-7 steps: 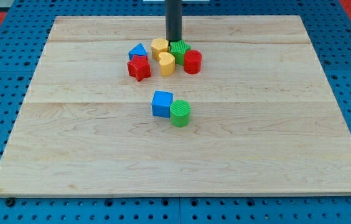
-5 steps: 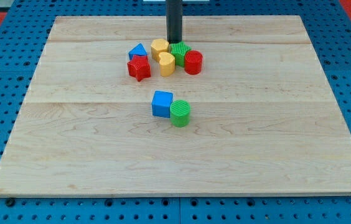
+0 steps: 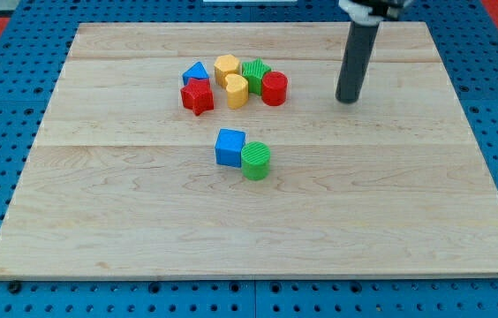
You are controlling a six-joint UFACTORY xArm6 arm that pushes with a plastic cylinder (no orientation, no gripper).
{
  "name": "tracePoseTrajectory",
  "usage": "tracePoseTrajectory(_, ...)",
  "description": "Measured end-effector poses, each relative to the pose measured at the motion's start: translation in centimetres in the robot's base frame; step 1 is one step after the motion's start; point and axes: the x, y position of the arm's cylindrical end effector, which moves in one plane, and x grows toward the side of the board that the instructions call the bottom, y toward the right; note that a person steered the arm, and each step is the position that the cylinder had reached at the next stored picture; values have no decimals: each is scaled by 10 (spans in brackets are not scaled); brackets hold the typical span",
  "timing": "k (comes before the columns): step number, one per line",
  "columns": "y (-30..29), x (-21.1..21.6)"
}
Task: Separate the blue cube from the green circle
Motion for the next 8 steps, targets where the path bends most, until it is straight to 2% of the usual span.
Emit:
tracePoseTrajectory(1, -10, 57)
tracePoseTrajectory(4, -121, 167)
tracePoseTrajectory(6, -144, 154)
tracePoseTrajectory(8, -131, 110)
